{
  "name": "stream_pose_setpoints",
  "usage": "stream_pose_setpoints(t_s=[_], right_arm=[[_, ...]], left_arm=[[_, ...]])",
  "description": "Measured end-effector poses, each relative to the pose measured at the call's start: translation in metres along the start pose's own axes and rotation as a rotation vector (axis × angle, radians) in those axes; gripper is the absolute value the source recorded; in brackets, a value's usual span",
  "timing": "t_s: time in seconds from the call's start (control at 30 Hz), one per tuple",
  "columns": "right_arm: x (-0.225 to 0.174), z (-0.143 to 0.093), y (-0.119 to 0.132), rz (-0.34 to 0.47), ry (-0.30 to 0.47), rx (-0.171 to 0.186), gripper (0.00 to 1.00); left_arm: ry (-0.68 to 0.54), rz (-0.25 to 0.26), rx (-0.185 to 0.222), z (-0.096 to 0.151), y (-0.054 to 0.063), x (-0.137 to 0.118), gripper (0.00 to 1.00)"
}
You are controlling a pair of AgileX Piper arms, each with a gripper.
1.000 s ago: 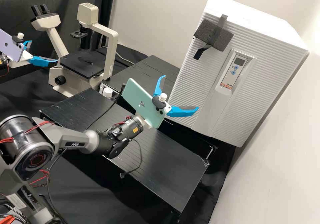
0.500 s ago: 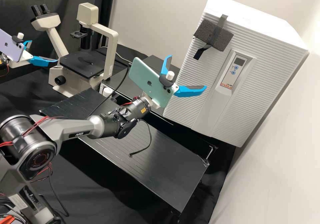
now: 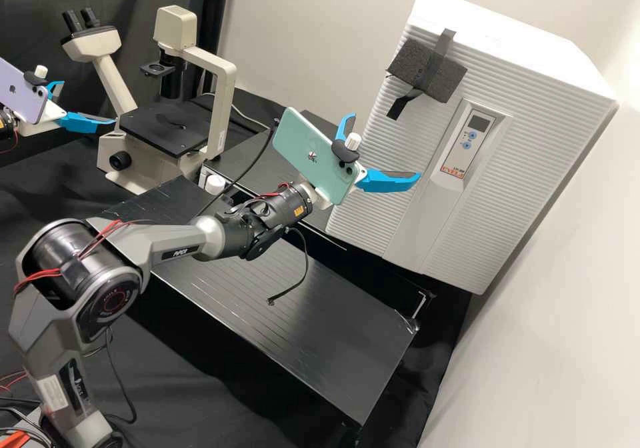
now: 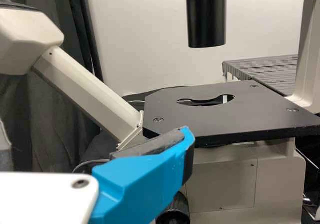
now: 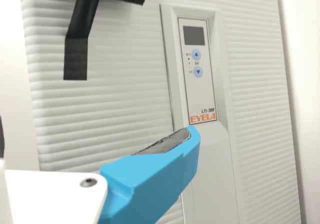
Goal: Open the incubator door.
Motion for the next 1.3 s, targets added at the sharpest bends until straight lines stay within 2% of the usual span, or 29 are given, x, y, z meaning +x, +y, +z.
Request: stream_pose_setpoints(t_s=[0.27,0.3,0.7,1.3], right_arm=[[0.002,0.000,-0.001,-0.008,-0.008,-0.003,1.00],[0.002,0.000,0.000,-0.007,-0.008,-0.003,0.00],[0.003,0.002,-0.002,-0.010,-0.015,-0.009,0.00],[0.007,-0.010,-0.011,-0.034,0.017,-0.045,0.00]], left_arm=[[0.000,0.000,0.000,0.000,0.000,0.000,1.00],[0.000,0.000,0.000,0.000,0.000,0.000,1.00],[0.000,0.000,0.000,0.000,0.000,0.000,1.00],[0.000,0.000,0.000,0.000,0.000,0.000,1.00]])
